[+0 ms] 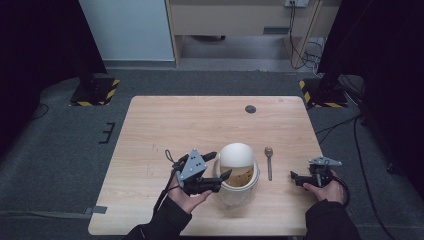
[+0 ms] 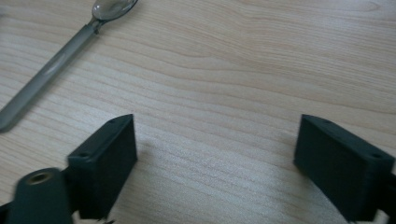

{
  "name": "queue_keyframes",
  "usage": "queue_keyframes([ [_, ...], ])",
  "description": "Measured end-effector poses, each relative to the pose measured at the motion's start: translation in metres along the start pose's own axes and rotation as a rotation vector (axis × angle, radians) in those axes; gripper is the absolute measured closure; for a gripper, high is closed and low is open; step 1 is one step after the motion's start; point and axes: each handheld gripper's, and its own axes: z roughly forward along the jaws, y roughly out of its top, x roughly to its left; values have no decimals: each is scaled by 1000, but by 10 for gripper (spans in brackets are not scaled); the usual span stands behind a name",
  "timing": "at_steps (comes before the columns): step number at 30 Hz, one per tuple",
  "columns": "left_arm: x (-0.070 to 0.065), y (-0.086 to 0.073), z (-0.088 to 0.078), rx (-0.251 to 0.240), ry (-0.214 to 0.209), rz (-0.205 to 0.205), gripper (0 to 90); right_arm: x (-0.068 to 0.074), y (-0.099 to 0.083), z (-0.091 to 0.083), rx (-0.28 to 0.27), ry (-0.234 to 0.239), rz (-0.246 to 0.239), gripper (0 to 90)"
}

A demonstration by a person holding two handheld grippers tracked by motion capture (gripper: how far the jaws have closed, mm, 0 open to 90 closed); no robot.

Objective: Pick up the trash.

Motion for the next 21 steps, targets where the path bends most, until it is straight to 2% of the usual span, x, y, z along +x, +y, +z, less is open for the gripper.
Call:
queue_keyframes([
  [1,2,-1,-4,-2,6,-1,271,0,1,-2,3,20,-2,253],
  [3,8,-6,-18,-4,35,-4,268,1,3,-3,5,19,-16,262],
  [6,21,-22,-42,13,85,-17,258,5,12,-9,-24,16,-33,309],
  [10,45,-56,-73,61,158,-95,253,13,20,-12,-46,15,-31,320],
  [11,52,-64,-80,77,182,-113,249,21,26,-12,-57,20,-31,322],
  [12,58,-73,-86,95,208,-124,247,24,28,-12,-62,25,-51,326],
  [13,72,-86,-97,131,259,-138,245,28,31,-12,-64,27,-68,340],
  [14,72,-86,-97,131,259,-138,242,28,31,-12,-64,27,-68,340],
  [15,85,-97,-104,164,305,-162,237,34,37,-12,-77,28,-71,356],
  [16,85,-97,-104,164,305,-162,231,34,37,-12,-77,28,-71,356],
  [18,96,-105,-109,193,341,-184,229,41,42,-10,-105,27,-36,373],
  [19,100,-108,-109,201,355,-202,221,44,45,-9,-107,23,-34,385],
  [21,108,-115,-108,225,369,-210,220,51,51,-5,-100,11,-50,414],
])
